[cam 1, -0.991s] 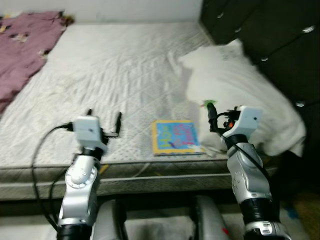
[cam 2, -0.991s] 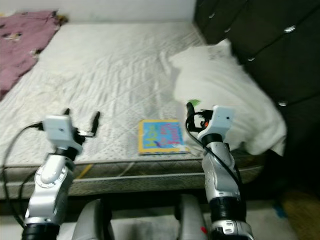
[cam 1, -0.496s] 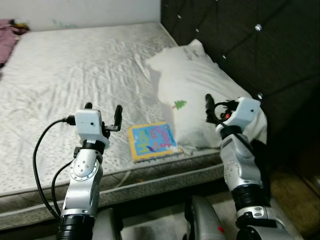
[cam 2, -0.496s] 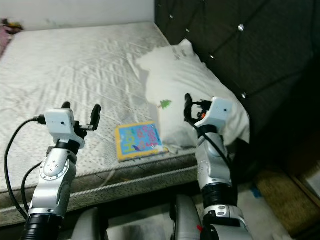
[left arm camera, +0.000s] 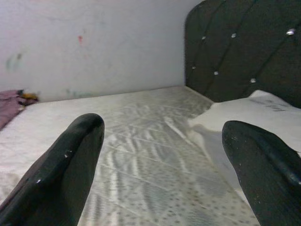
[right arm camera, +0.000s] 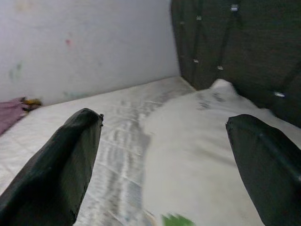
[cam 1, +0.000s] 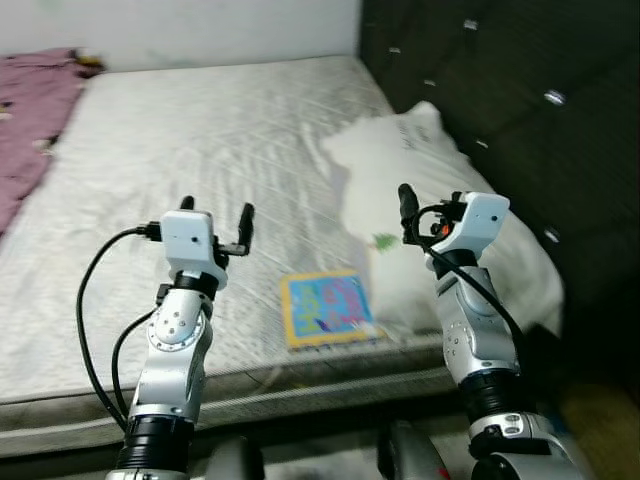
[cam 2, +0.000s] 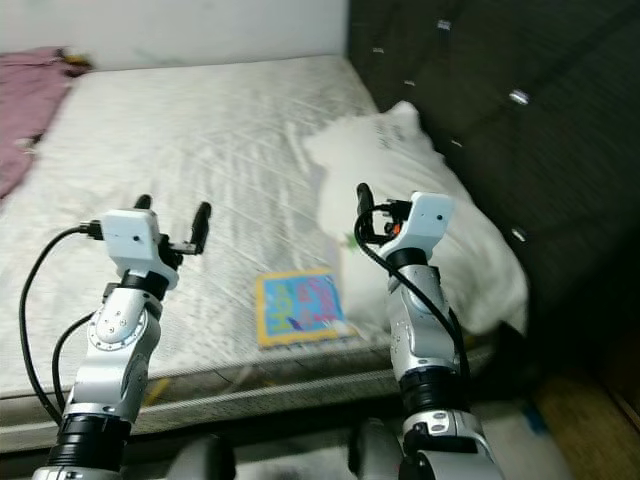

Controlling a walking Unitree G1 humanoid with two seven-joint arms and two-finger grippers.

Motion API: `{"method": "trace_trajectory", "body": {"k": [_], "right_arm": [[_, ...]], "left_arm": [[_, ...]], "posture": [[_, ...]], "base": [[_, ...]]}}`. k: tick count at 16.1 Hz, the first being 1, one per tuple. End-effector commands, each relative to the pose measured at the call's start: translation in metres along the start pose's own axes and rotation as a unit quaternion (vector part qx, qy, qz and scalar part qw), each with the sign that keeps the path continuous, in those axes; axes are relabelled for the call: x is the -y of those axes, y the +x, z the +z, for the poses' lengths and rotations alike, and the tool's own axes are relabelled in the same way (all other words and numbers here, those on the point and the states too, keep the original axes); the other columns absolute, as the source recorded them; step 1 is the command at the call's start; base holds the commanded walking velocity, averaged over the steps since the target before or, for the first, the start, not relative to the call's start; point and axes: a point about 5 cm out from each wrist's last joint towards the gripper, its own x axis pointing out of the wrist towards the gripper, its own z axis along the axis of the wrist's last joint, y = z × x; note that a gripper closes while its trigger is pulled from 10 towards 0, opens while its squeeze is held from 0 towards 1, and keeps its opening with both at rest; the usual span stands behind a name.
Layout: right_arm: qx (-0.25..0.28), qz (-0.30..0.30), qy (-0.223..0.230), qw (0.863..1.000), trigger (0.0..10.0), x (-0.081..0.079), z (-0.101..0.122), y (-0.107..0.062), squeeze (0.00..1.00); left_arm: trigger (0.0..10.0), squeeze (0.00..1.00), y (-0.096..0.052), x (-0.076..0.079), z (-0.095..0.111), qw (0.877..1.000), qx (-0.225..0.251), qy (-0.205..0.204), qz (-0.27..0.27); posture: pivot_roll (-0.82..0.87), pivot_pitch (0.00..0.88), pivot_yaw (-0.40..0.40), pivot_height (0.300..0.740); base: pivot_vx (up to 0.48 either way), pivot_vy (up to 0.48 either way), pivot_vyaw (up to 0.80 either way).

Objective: Clean up the room

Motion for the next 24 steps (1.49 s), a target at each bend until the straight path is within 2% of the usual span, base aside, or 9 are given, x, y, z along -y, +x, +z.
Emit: {"method": "trace_trajectory", "body": {"k": [1,5,8,11,15,17,19,22,24], "right_arm": [[0.008,-0.005,0.000,1.000,10.0,-0.001,0.002,0.002,0.00],[0.010,-0.017,-0.001,1.000,10.0,0.005,0.001,0.001,0.00],[-0.002,-0.019,-0.005,1.000,10.0,0.007,-0.004,-0.003,0.00],[-0.005,-0.006,-0.001,1.000,10.0,-0.002,-0.005,0.002,0.00],[-0.009,-0.004,0.001,1.000,10.0,-0.003,-0.008,-0.001,0.00],[-0.016,-0.003,-0.005,1.000,10.0,-0.002,-0.013,-0.010,0.00],[-0.022,-0.013,-0.005,1.000,10.0,0.001,-0.016,-0.018,0.00],[-0.034,-0.017,-0.010,0.999,10.0,0.003,-0.024,-0.035,0.00],[-0.044,-0.019,-0.013,0.999,10.0,0.004,-0.025,-0.041,0.00]], "left_arm": [[10.0,0.00,0.001,-0.001,-0.001,1.000,-0.003,0.007,-0.007],[10.0,0.00,0.002,0.002,0.002,1.000,0.002,0.013,-0.020],[10.0,0.00,0.001,0.001,0.004,1.000,0.006,0.012,-0.014],[10.0,0.00,0.004,-0.005,0.006,1.000,0.012,0.013,-0.001],[10.0,0.00,0.003,0.010,0.014,0.999,0.029,0.023,-0.027],[10.0,0.00,-0.006,0.005,0.010,1.000,0.015,0.004,0.012],[10.0,0.00,-0.011,0.008,0.004,1.000,0.007,0.016,0.010],[10.0,0.00,-0.018,0.018,0.006,1.000,0.003,0.006,0.011],[10.0,0.00,-0.024,0.023,-0.003,1.000,-0.016,0.004,0.009]], "posture": [[-0.03,0.000,0.081,0.696],[-0.01,0.000,0.075,0.740],[0.01,0.000,0.047,0.740],[0.01,0.000,0.041,0.740],[0.01,0.000,0.030,0.740],[-0.01,0.000,0.031,0.740],[-0.02,0.000,0.038,0.740],[-0.04,0.030,0.036,0.740],[-0.05,0.038,0.029,0.740]], "base": [[0.000,0.000,0.00],[0.000,0.000,0.00],[0.000,0.000,0.00],[0.000,0.000,0.00],[0.000,0.000,0.00],[0.000,0.000,0.00],[0.000,0.000,0.00],[0.000,0.000,0.00],[0.000,0.000,0.00]]}}
